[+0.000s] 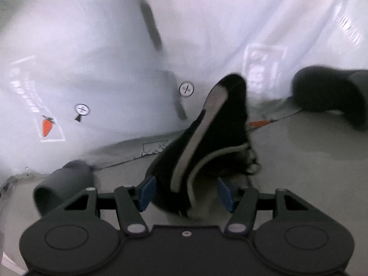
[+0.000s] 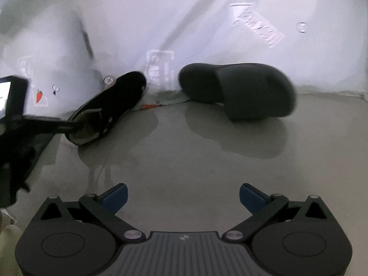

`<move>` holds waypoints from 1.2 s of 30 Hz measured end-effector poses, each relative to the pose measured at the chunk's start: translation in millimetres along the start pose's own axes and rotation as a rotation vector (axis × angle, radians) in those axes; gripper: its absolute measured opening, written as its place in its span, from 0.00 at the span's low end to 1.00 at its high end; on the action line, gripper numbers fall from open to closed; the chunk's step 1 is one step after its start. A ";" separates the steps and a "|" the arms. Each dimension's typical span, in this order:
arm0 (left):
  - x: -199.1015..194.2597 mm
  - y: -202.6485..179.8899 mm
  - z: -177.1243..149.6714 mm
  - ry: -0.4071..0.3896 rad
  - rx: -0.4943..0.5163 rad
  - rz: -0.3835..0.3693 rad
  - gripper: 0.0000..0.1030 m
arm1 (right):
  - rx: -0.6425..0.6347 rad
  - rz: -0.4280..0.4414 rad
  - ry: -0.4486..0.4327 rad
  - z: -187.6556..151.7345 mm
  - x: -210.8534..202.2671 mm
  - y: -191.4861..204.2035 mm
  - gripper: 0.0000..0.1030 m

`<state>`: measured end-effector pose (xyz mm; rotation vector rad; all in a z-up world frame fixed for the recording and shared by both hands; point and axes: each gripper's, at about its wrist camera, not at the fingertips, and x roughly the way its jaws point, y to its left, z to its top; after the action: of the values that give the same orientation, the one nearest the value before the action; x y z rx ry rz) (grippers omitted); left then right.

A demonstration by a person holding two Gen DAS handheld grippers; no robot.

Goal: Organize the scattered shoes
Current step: 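Carry the black Puma sneaker with the left tool beside another black sneaker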

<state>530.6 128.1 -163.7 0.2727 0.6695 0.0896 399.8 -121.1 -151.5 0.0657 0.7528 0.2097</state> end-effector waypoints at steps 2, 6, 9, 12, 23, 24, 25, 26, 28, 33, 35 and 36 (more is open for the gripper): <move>7.5 3.9 0.9 -0.019 -0.043 0.033 0.63 | -0.004 0.008 0.018 0.1 8.8 2.1 0.99; 15.5 42.4 7.8 -0.019 -0.307 0.053 0.37 | 0.003 0.022 0.032 -3.3 13.0 1.1 0.99; 29.5 65.5 13.7 0.007 -0.403 0.011 0.34 | 0.007 0.029 0.043 -7.5 10.2 -2.9 0.99; 43.2 76.0 15.6 0.028 -0.436 0.004 0.32 | 0.013 0.033 0.040 -9.0 3.1 -8.7 0.99; 59.3 80.9 22.9 0.117 -0.380 -0.017 0.19 | 0.088 0.012 0.037 -14.7 -13.1 -41.9 0.99; 55.8 86.9 19.9 0.137 -0.428 -0.070 0.20 | 0.094 0.010 0.034 -15.0 -13.9 -44.1 0.99; 51.8 89.9 16.1 0.161 -0.459 -0.122 0.20 | 0.101 0.010 0.031 -15.6 -15.3 -45.7 0.99; 46.6 86.3 12.7 0.169 -0.450 -0.142 0.21 | 0.107 0.010 0.028 -16.6 -17.5 -46.6 0.99; 36.4 77.4 10.0 0.181 -0.418 -0.154 0.22 | 0.115 0.013 0.027 -17.3 -19.9 -48.3 0.99; 4.3 51.8 -7.6 0.305 -0.554 -0.263 0.26 | 0.123 0.021 0.004 -20.3 -37.4 -50.2 0.99; -12.3 30.0 -10.3 0.318 -0.525 -0.271 0.27 | 0.130 0.019 -0.004 -22.9 -46.0 -51.3 0.99; -19.0 22.1 -10.3 0.326 -0.519 -0.282 0.27 | 0.137 0.016 -0.008 -25.5 -51.6 -52.9 0.99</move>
<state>509.5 148.3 -153.8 -0.3439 0.9744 0.0346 354.5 -184.1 -142.5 0.2022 0.7580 0.1729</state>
